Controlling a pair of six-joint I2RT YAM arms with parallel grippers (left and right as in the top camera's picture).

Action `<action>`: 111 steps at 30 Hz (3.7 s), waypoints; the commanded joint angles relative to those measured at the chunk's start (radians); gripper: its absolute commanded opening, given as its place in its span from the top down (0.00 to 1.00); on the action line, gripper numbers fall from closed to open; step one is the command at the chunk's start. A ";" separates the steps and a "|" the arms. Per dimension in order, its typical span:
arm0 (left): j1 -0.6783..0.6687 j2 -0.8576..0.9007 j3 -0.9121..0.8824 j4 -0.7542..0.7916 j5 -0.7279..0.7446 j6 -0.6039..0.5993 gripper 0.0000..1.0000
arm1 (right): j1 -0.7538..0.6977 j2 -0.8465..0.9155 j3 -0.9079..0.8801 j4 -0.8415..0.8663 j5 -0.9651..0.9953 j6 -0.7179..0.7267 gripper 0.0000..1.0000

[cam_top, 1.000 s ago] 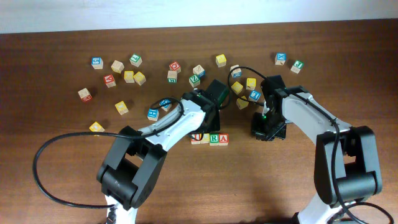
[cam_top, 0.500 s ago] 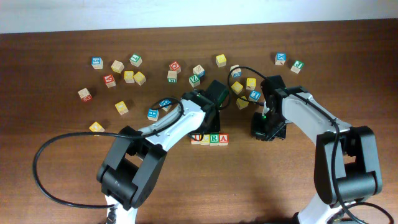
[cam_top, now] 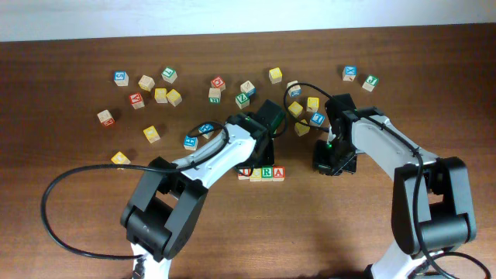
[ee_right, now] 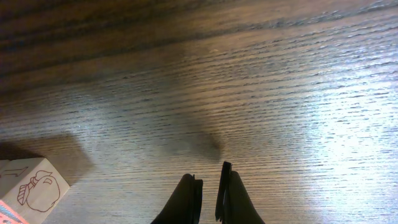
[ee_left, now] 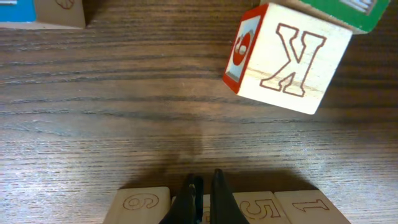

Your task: Spell out ICRA

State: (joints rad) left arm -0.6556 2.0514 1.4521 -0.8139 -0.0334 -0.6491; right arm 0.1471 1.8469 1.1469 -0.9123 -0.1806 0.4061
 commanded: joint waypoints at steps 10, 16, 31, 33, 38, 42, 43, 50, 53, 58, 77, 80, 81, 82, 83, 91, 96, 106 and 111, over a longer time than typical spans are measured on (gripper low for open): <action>0.144 0.011 0.073 -0.163 0.031 0.069 1.00 | -0.004 0.008 -0.003 0.005 0.000 -0.009 0.95; 0.097 0.012 0.042 -0.108 0.056 0.062 1.00 | -0.004 0.008 -0.003 0.010 0.001 -0.008 0.95; 0.092 0.012 0.023 -0.129 0.098 0.055 1.00 | -0.004 0.008 -0.003 0.015 0.001 -0.008 0.94; 0.092 0.012 0.023 -0.130 0.098 0.055 1.00 | -0.004 0.008 -0.003 0.015 0.001 -0.008 0.94; 0.092 0.012 0.023 -0.131 0.098 0.055 1.00 | -0.004 0.008 -0.003 0.015 0.001 -0.009 0.94; 0.092 0.012 0.023 -0.126 0.098 0.055 1.00 | -0.004 0.008 -0.003 0.015 0.001 -0.008 0.94; 0.092 0.012 0.023 -0.126 0.098 0.055 1.00 | -0.004 0.008 -0.003 0.015 0.001 -0.008 0.95; 0.093 0.012 0.023 -0.115 0.126 0.060 1.00 | -0.004 0.008 -0.003 0.015 0.001 -0.008 0.94; 0.113 0.011 0.043 -0.112 0.116 0.060 1.00 | -0.003 0.008 -0.003 0.016 -0.015 -0.009 0.94; 0.293 0.006 0.163 -0.237 0.117 0.105 1.00 | -0.002 0.008 -0.003 0.015 -0.056 -0.009 0.95; 0.204 0.009 -0.076 -0.191 0.285 0.157 1.00 | 0.207 0.008 -0.003 0.140 -0.123 0.097 0.95; 0.204 0.009 -0.076 -0.205 0.286 0.157 1.00 | 0.207 0.008 -0.003 0.142 -0.124 0.097 0.95; 0.204 0.009 -0.076 -0.209 0.286 0.157 1.00 | 0.207 0.008 -0.003 0.146 -0.127 0.097 0.95; 0.204 0.009 -0.076 -0.211 0.293 0.157 1.00 | 0.207 0.008 -0.003 0.150 -0.132 0.097 0.95; 0.204 0.009 -0.076 -0.212 0.301 0.157 1.00 | 0.207 0.008 -0.003 0.152 -0.138 0.097 0.95; 0.204 0.009 -0.076 -0.212 0.307 0.157 1.00 | 0.207 0.008 -0.003 0.158 -0.150 0.097 0.95; 0.204 0.009 -0.076 -0.212 0.308 0.157 1.00 | 0.207 0.008 -0.003 0.169 -0.162 0.097 0.96; 0.204 0.009 -0.076 -0.212 0.330 0.157 1.00 | 0.207 0.008 -0.003 0.174 -0.168 0.097 0.95; 0.204 0.009 -0.076 -0.216 0.330 0.157 1.00 | 0.207 0.008 -0.003 0.185 -0.167 0.097 0.95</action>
State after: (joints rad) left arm -0.4488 2.0537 1.3838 -1.0283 0.2775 -0.5110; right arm 0.3477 1.8469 1.1465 -0.7311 -0.3351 0.4980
